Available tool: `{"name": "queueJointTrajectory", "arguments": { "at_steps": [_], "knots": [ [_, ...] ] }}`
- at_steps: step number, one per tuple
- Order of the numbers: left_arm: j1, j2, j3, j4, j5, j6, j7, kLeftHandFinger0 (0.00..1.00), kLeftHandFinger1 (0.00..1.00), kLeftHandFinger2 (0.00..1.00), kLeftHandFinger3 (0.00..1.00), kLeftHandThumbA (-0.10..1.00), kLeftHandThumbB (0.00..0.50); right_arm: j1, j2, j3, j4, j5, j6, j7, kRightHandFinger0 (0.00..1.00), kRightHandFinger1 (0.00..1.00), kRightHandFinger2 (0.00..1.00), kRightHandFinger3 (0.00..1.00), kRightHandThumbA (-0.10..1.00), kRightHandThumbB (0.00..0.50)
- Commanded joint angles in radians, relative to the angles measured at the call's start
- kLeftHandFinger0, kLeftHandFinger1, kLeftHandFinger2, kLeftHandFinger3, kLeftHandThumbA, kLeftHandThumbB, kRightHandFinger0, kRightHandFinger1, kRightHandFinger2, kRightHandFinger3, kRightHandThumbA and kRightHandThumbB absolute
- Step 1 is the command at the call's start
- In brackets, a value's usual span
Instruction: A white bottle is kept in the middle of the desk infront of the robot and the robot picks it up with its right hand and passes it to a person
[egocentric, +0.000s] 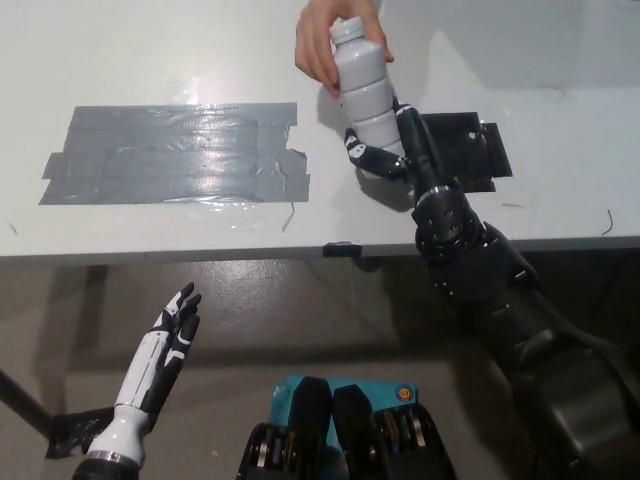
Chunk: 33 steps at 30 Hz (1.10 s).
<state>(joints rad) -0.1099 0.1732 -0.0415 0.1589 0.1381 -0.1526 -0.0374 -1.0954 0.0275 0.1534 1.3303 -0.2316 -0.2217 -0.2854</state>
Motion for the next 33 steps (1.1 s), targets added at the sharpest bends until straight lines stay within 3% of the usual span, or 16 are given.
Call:
{"name": "queueJointTrajectory", "arguments": {
  "at_steps": [1, 3, 4, 5, 6, 7, 9, 10, 19, 29, 33],
  "knots": [
    [-0.021, 0.011, 0.004, -0.027, -0.001, -0.02, -0.004, 1.0, 1.0, 1.0, 1.0, 0.95, 0.143, -0.076, 0.003, 0.004, 0.008, 0.0, -0.005, -0.008, 0.0, 0.42, 0.79, 0.77, -0.1, 0.235],
    [-0.019, 0.012, 0.003, -0.031, 0.003, -0.011, -0.004, 1.0, 1.0, 1.0, 1.0, 0.96, 0.143, -0.075, 0.004, 0.019, 0.01, -0.015, -0.007, -0.007, 0.03, 0.45, 0.81, 0.75, -0.1, 0.236],
    [-0.02, 0.013, 0.003, -0.03, 0.002, -0.013, -0.005, 1.0, 1.0, 1.0, 1.0, 0.96, 0.137, -0.075, 0.004, 0.022, 0.009, -0.018, 0.0, 0.0, 0.15, 0.58, 0.97, 0.92, -0.1, 0.251],
    [-0.021, 0.014, 0.003, -0.027, 0.001, -0.019, -0.005, 1.0, 1.0, 1.0, 1.0, 0.96, 0.135, -0.076, 0.002, 0.026, 0.008, -0.017, 0.01, 0.023, 0.31, 0.75, 1.0, 1.0, 0.0, 0.268],
    [-0.021, 0.014, 0.003, -0.025, 0.001, -0.021, -0.006, 1.0, 1.0, 1.0, 1.0, 0.96, 0.139, -0.074, -0.003, 0.024, 0.006, -0.008, 0.009, 0.063, 0.69, 1.0, 1.0, 1.0, 0.27, 0.34],
    [-0.022, 0.013, 0.002, -0.023, -0.001, -0.023, -0.007, 1.0, 1.0, 1.0, 1.0, 0.95, 0.139, -0.073, -0.009, 0.017, 0.003, 0.01, 0.008, 0.123, 1.0, 1.0, 1.0, 1.0, 0.35, 0.394],
    [-0.022, 0.014, 0.003, -0.023, -0.003, -0.023, -0.008, 1.0, 1.0, 1.0, 1.0, 0.95, 0.139, -0.073, -0.011, 0.012, 0.002, 0.02, 0.01, 0.152, 1.0, 1.0, 1.0, 1.0, 0.38, 0.405],
    [-0.023, 0.015, 0.003, -0.024, -0.004, -0.02, -0.01, 1.0, 1.0, 1.0, 1.0, 0.95, 0.13, -0.077, -0.017, 0.026, 0.004, 0.01, 0.026, 0.189, 1.0, 1.0, 1.0, 1.0, 0.61, 0.496],
    [-0.024, 0.017, 0.002, -0.028, 0.0, -0.012, -0.01, 1.0, 1.0, 1.0, 1.0, 0.95, 0.127, -0.069, -0.033, 0.019, -0.038, 0.013, -0.027, 0.198, 1.0, 1.0, 1.0, 1.0, 0.85, 0.5],
    [-0.029, 0.015, -0.001, -0.019, 0.001, -0.021, -0.011, 1.0, 1.0, 1.0, 1.0, 0.94, 0.125, -0.022, -0.052, 0.001, -0.195, 0.031, -0.029, 0.234, 1.0, 1.0, 1.0, 1.0, 0.88, 0.5],
    [-0.036, 0.012, 0.001, -0.016, 0.0, -0.027, -0.006, 1.0, 1.0, 1.0, 1.0, 0.94, 0.134, 0.073, -0.086, -0.003, -0.446, 0.029, 0.039, 0.264, 1.0, 1.0, 1.0, 1.0, 0.89, 0.5]
  ]
}}
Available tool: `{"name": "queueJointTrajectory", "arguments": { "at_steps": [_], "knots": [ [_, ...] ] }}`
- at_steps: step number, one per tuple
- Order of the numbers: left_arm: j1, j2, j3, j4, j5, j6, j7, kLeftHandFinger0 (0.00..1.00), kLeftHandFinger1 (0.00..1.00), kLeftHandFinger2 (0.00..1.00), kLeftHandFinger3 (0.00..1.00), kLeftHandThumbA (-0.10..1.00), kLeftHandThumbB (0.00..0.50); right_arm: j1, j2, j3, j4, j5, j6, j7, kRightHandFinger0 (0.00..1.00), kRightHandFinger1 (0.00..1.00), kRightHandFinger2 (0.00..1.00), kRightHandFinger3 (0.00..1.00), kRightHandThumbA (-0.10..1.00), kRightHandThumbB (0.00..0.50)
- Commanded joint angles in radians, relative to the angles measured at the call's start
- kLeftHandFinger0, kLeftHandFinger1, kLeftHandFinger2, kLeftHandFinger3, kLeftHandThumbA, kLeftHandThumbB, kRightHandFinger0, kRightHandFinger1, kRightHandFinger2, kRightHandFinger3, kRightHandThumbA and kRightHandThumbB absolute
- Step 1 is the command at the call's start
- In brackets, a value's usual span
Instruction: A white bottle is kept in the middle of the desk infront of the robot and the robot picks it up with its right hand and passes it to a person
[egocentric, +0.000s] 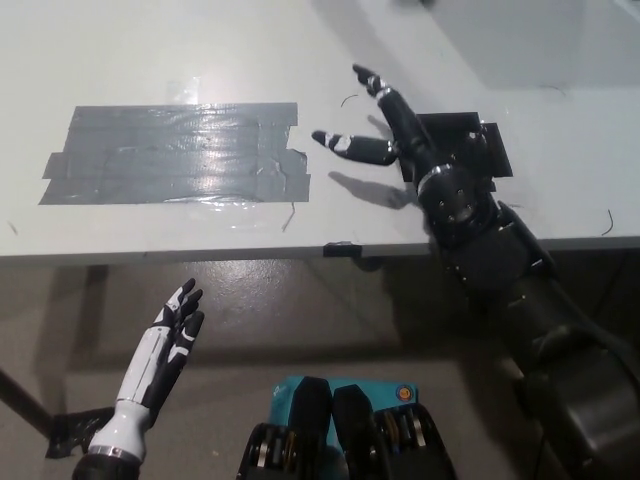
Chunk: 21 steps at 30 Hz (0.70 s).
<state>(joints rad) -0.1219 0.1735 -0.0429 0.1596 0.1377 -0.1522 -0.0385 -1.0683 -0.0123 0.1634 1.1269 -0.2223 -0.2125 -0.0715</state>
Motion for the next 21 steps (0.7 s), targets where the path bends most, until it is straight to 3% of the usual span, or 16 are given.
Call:
{"name": "queueJointTrajectory", "arguments": {
  "at_steps": [1, 9, 10, 13, 16, 21],
  "knots": [
    [-0.027, 0.013, 0.003, -0.017, -0.001, -0.026, -0.005, 1.0, 1.0, 1.0, 1.0, 0.94, 0.134, 0.065, -0.053, -0.016, -0.294, 0.022, 0.041, 0.059, 1.0, 1.0, 1.0, 1.0, 0.89, 0.5],
    [-0.046, 0.015, 0.004, -0.011, 0.004, -0.026, -0.003, 1.0, 1.0, 1.0, 1.0, 0.96, 0.131, 0.342, -0.107, -0.037, -0.9, 0.119, 0.141, 0.165, 1.0, 1.0, 1.0, 1.0, 0.86, 0.489],
    [-0.053, 0.016, 0.004, -0.01, 0.005, -0.022, -0.003, 1.0, 1.0, 1.0, 1.0, 0.97, 0.132, 0.411, -0.109, -0.041, -1.031, 0.129, 0.178, 0.164, 1.0, 1.0, 1.0, 1.0, 0.93, 0.498],
    [-0.079, 0.016, 0.005, 0.002, 0.006, -0.015, -0.002, 1.0, 1.0, 1.0, 1.0, 0.98, 0.139, 0.548, -0.122, -0.049, -1.284, 0.16, 0.235, 0.165, 1.0, 1.0, 1.0, 1.0, 0.97, 0.484],
    [-0.108, 0.009, 0.005, 0.024, 0.0, -0.022, -0.001, 1.0, 1.0, 1.0, 1.0, 0.98, 0.138, 0.635, -0.136, -0.056, -1.425, 0.2, 0.241, 0.167, 1.0, 1.0, 1.0, 1.0, 0.97, 0.481],
    [-0.146, 0.005, 0.007, 0.048, 0.0, -0.027, 0.007, 1.0, 1.0, 1.0, 1.0, 0.97, 0.118, 0.75, -0.16, -0.062, -1.529, 0.208, 0.203, 0.166, 1.0, 1.0, 1.0, 1.0, 1.0, 0.426]
  ]
}}
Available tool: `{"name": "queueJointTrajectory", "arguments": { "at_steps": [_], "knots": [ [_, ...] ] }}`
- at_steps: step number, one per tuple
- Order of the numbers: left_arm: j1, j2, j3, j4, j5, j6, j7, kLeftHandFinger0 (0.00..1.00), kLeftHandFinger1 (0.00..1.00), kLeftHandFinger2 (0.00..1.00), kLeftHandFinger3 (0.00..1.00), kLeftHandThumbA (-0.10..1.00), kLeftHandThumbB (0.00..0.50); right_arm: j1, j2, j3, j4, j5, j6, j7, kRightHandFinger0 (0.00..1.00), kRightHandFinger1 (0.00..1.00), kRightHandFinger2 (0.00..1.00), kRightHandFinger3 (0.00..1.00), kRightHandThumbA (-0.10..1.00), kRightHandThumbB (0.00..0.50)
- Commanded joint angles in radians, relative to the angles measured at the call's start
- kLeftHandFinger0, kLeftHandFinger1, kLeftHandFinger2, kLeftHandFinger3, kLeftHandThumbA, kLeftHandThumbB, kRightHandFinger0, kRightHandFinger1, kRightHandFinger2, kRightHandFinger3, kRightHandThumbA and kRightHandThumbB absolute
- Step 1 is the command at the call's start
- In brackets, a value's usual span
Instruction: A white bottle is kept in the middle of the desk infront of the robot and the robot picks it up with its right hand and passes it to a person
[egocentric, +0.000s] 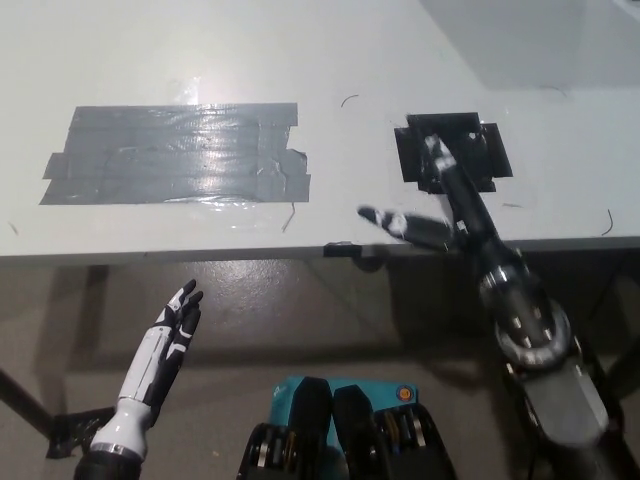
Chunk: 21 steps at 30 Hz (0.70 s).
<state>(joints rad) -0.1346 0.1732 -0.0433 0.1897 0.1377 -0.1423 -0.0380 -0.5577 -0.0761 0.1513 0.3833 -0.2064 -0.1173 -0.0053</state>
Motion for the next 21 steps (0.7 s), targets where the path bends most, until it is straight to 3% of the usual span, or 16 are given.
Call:
{"name": "queueJointTrajectory", "arguments": {
  "at_steps": [1, 3, 6, 7, 10, 16, 21],
  "knots": [
    [-0.136, 0.005, 0.008, 0.017, 0.0, -0.037, 0.007, 1.0, 1.0, 1.0, 1.0, 0.97, 0.118, 0.253, -0.096, -0.053, -0.792, 0.191, 0.106, 0.097, 1.0, 1.0, 1.0, 1.0, 1.0, 0.425],
    [-0.137, 0.004, 0.007, 0.015, 0.0, -0.029, 0.006, 1.0, 1.0, 1.0, 1.0, 0.97, 0.144, 0.273, -0.097, -0.057, -0.79, 0.189, 0.09, 0.092, 1.0, 1.0, 1.0, 1.0, 1.0, 0.405],
    [-0.137, 0.004, 0.004, 0.008, 0.003, -0.027, 0.004, 1.0, 1.0, 1.0, 1.0, 0.97, 0.131, 0.316, -0.091, -0.065, -0.764, 0.202, 0.052, 0.079, 1.0, 1.0, 1.0, 1.0, 0.98, 0.401],
    [-0.137, 0.002, 0.004, 0.007, 0.003, -0.02, 0.004, 1.0, 1.0, 1.0, 1.0, 0.97, 0.144, 0.335, -0.089, -0.069, -0.752, 0.214, 0.051, 0.076, 1.0, 1.0, 1.0, 1.0, 0.98, 0.37],
    [-0.136, 0.002, 0.002, 0.009, 0.004, -0.017, 0.003, 1.0, 1.0, 1.0, 1.0, 0.97, 0.144, 0.352, -0.075, -0.075, -0.685, 0.259, 0.044, 0.081, 1.0, 1.0, 1.0, 1.0, 0.96, 0.362],
    [-0.117, 0.002, -0.002, 0.006, 0.004, -0.023, 0.0, 1.0, 1.0, 1.0, 1.0, 0.97, 0.143, 0.355, -0.053, -0.081, -0.465, 0.259, 0.009, 0.098, 1.0, 1.0, 1.0, 1.0, 0.89, 0.26],
    [-0.109, 0.004, -0.005, 0.006, 0.001, -0.022, -0.005, 1.0, 1.0, 1.0, 1.0, 0.96, 0.128, 0.344, -0.054, -0.082, -0.324, 0.246, -0.031, 0.11, 1.0, 1.0, 1.0, 1.0, 0.91, 0.275]
  ]
}}
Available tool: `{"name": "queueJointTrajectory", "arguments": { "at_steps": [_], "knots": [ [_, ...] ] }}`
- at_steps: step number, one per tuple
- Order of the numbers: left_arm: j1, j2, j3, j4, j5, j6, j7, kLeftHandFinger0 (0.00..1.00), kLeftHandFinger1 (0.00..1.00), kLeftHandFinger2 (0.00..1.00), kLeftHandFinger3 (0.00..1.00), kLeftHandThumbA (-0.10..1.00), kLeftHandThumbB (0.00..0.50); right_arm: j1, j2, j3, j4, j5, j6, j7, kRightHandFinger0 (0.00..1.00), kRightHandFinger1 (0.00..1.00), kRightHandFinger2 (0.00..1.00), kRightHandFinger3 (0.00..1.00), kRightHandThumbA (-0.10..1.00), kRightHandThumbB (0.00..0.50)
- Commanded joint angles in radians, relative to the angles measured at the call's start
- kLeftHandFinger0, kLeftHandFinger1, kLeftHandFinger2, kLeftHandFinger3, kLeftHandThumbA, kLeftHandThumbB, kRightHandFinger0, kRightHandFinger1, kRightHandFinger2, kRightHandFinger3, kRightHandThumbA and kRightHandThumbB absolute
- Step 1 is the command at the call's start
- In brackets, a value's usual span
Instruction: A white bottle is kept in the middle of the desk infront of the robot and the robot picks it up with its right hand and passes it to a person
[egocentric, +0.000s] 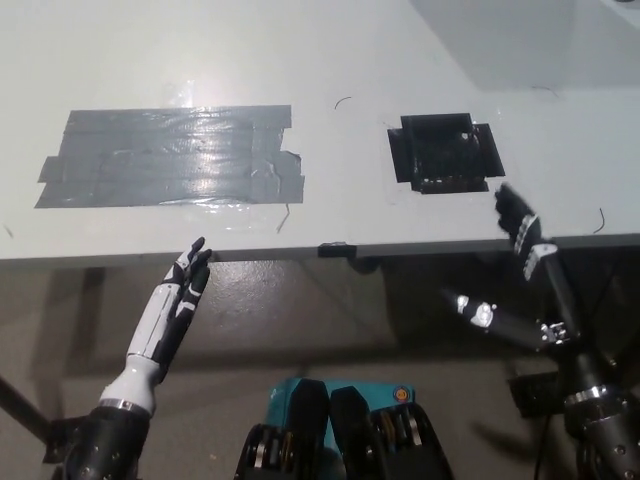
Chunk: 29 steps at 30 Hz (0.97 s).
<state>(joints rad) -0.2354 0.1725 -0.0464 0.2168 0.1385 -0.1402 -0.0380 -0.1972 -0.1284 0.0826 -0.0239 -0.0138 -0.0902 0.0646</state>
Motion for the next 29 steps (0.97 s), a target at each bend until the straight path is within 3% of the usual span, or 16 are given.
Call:
{"name": "queueJointTrajectory", "arguments": {
  "at_steps": [1, 7, 17, 29],
  "knots": [
    [-0.006, 0.005, -0.001, -0.022, -0.004, -0.026, -0.006, 1.0, 1.0, 1.0, 1.0, 0.94, 0.124, -0.019, -0.003, -0.014, 0.107, 0.055, -0.061, 0.045, 1.0, 1.0, 1.0, 1.0, 0.9, 0.267],
    [0.017, 0.003, -0.009, -0.028, 0.004, -0.034, -0.005, 1.0, 1.0, 1.0, 1.0, 0.93, 0.105, 0.005, -0.004, -0.01, 0.141, 0.056, -0.07, 0.058, 1.0, 1.0, 1.0, 1.0, 0.86, 0.234],
    [0.058, 0.0, -0.013, -0.035, 0.004, -0.038, -0.004, 1.0, 1.0, 1.0, 1.0, 0.9, 0.109, 0.05, -0.004, 0.007, 0.155, 0.011, -0.08, 0.054, 1.0, 1.0, 1.0, 1.0, 0.89, 0.274],
    [0.092, -0.001, -0.015, -0.043, 0.002, -0.044, -0.003, 1.0, 1.0, 1.0, 1.0, 0.89, 0.106, 0.071, -0.002, 0.018, 0.156, 0.012, -0.065, 0.067, 1.0, 1.0, 1.0, 1.0, 0.88, 0.278]
  ]
}}
